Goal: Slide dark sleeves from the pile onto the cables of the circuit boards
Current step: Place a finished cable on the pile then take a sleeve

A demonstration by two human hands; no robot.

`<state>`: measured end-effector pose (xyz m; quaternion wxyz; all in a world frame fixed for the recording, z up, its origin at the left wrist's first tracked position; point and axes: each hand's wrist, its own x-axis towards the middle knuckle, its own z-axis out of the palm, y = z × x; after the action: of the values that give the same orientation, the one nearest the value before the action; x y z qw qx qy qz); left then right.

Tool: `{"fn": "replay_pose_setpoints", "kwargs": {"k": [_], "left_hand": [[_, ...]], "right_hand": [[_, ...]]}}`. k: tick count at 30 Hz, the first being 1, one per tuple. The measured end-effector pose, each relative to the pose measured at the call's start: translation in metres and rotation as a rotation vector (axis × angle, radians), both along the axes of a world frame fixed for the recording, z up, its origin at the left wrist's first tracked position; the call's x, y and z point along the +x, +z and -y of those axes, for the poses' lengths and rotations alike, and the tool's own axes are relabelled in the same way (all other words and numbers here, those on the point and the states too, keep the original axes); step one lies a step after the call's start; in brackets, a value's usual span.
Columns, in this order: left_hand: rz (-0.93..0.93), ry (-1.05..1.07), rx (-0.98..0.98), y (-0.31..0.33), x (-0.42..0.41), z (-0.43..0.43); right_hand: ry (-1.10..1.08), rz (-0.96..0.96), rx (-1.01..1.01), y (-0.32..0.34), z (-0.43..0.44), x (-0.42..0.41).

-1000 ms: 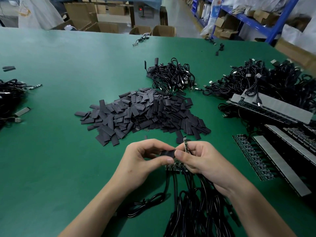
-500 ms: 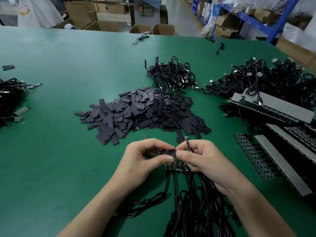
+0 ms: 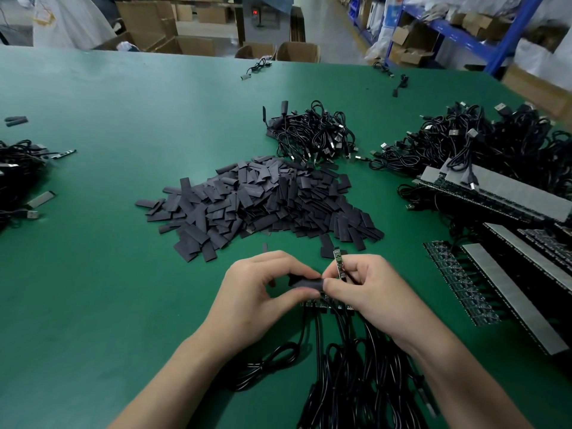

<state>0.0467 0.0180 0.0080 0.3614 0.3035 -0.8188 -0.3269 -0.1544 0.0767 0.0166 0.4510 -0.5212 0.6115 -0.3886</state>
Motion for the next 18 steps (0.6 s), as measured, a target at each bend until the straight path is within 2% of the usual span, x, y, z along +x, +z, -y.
{"fn": "replay_pose_setpoints", "kwargs": {"k": [18], "left_hand": [[-0.034,0.006,0.068,-0.0028,-0.0007,0.0015]], "right_hand": [[0.036,0.005,-0.001,0.0002,-0.0004,-0.0018]]}}
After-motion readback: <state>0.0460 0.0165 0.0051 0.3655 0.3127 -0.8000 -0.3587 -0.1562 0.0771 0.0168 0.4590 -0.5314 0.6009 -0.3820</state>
